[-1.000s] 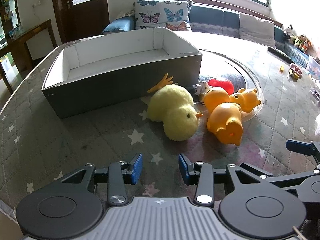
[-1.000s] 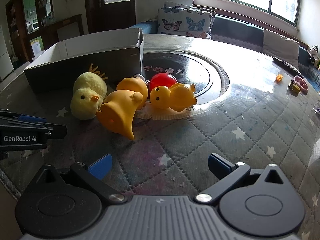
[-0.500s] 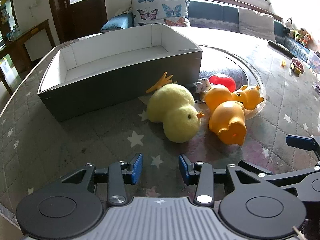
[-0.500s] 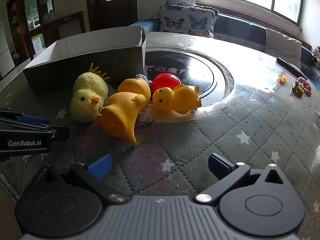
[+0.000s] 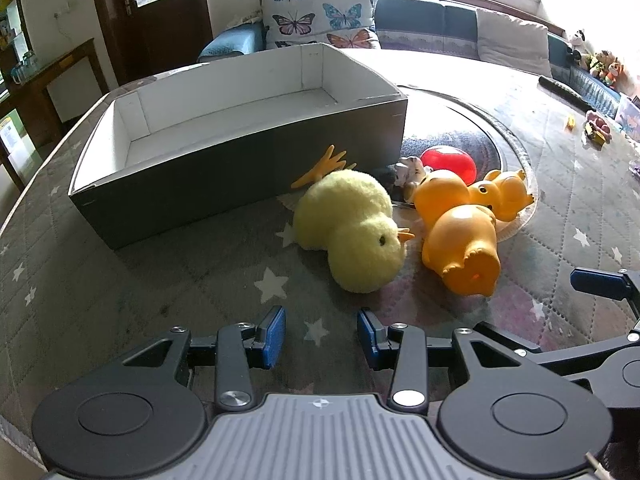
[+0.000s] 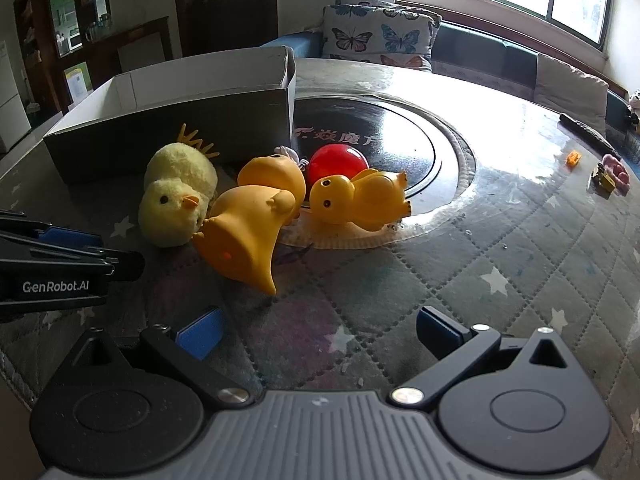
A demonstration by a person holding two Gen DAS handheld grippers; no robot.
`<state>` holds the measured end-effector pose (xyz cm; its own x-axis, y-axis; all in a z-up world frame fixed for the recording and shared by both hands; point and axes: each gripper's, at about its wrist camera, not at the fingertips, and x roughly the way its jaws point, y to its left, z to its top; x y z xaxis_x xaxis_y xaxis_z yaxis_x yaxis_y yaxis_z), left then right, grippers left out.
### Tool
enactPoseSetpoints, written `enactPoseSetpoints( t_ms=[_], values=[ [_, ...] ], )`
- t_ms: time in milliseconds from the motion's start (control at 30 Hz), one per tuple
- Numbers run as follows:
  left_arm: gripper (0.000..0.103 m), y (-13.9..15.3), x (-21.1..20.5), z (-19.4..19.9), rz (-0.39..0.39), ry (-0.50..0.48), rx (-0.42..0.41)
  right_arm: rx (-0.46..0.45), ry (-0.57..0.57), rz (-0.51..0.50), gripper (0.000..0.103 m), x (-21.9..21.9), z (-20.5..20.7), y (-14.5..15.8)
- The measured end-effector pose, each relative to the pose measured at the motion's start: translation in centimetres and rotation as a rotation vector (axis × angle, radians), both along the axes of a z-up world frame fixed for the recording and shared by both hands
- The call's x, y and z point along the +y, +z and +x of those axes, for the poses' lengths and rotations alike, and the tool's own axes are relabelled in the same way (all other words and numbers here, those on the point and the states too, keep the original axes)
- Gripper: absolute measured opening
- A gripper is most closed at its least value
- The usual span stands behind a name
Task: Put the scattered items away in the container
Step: 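Move the open left gripper toward the orange rubber toys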
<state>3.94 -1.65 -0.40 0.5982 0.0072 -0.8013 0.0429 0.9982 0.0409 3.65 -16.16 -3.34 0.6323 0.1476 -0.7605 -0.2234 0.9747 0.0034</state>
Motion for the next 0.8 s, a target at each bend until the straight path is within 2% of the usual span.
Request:
enactPoseSetpoints(
  t_ms=[800],
  values=[
    [0.042,-0.27,-0.11,0.66,0.008,-0.007,0.01,0.016,0.003,0.003,0.103,0.31,0.77,-0.27]
  ],
)
